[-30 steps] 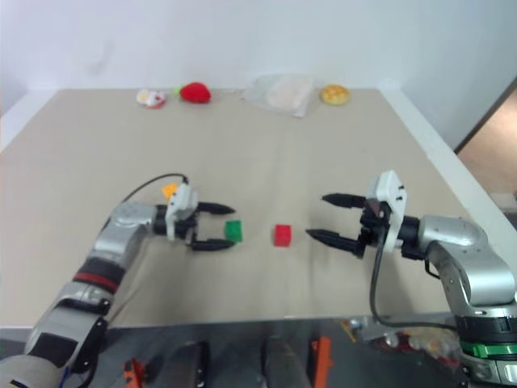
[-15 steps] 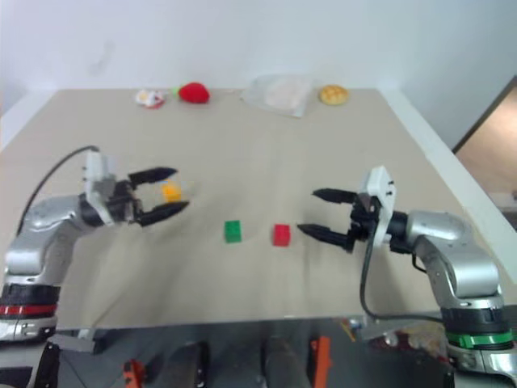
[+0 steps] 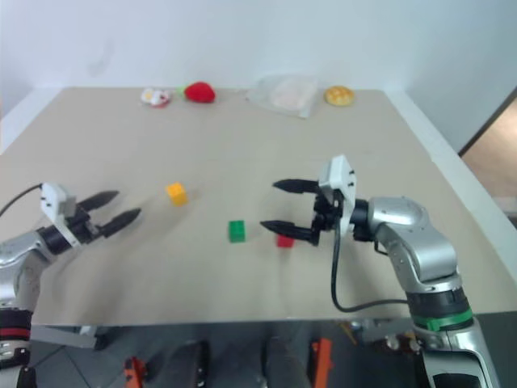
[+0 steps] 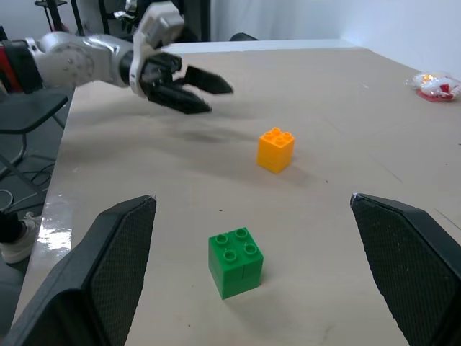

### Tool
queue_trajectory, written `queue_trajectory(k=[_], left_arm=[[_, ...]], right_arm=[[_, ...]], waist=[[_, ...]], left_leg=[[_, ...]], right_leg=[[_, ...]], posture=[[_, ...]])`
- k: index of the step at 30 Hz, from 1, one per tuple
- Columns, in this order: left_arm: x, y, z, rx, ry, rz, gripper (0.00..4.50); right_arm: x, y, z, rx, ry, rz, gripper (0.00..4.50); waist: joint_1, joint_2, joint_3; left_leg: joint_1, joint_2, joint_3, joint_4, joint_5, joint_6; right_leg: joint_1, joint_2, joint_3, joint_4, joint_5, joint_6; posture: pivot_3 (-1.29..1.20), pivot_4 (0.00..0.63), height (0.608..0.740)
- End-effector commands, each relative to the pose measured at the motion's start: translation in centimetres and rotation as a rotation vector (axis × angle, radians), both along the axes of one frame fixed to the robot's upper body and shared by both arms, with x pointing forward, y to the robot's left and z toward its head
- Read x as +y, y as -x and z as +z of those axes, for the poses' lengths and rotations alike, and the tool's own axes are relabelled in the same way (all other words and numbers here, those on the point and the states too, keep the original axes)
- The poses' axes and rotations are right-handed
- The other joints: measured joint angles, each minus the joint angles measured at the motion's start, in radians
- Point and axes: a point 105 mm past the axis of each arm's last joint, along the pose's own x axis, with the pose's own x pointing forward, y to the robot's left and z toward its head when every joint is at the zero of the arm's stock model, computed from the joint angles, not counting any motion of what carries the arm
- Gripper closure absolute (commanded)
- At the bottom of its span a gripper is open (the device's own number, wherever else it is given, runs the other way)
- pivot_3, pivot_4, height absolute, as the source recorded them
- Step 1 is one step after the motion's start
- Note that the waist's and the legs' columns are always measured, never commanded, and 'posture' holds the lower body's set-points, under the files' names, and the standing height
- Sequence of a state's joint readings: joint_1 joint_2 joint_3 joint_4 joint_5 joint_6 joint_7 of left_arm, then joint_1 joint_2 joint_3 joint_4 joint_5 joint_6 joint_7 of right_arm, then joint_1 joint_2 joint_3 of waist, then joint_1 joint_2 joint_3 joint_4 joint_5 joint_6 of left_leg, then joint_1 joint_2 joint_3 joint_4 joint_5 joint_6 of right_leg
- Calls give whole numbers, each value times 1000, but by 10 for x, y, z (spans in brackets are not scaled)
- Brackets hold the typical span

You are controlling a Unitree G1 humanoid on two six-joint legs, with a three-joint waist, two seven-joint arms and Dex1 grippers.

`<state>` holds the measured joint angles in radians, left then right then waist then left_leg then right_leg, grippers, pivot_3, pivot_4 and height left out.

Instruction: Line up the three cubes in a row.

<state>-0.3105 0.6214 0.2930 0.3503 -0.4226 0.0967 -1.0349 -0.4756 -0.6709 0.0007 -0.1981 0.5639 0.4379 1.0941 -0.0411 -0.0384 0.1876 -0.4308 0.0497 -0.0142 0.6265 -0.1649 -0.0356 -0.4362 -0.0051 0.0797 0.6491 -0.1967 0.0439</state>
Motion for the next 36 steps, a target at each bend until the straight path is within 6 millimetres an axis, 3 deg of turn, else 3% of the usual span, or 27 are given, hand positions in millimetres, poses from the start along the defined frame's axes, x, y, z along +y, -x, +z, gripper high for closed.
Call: queue_trajectory(k=[1,9,29,36], left_arm=[[-11,-5,1,-21,-63,-81,66],[-33,-32,-4,-12,-112,-167,66],[-61,-67,10,-31,-109,-223,66],[-62,-64,8,-25,-109,-253,2290]], right_arm=[[2,4,11,-51,-5,22,0],[18,8,17,-78,-24,54,0],[15,8,15,-79,-35,24,0],[12,7,14,-74,-36,5,0]], waist=[[0,0,0],[-2,0,0],[-4,0,0],[-4,0,0]], left_leg=[[0,0,0,-1,0,0],[0,0,0,-1,0,0],[-1,0,0,-1,0,0],[-1,0,-1,-1,0,0]], right_leg=[[0,0,0,0,0,0],[-1,1,0,0,0,0],[-1,2,0,0,0,1],[-1,2,0,1,0,1]], posture=[[0,150,739],[0,150,739],[0,150,739],[0,150,739]])
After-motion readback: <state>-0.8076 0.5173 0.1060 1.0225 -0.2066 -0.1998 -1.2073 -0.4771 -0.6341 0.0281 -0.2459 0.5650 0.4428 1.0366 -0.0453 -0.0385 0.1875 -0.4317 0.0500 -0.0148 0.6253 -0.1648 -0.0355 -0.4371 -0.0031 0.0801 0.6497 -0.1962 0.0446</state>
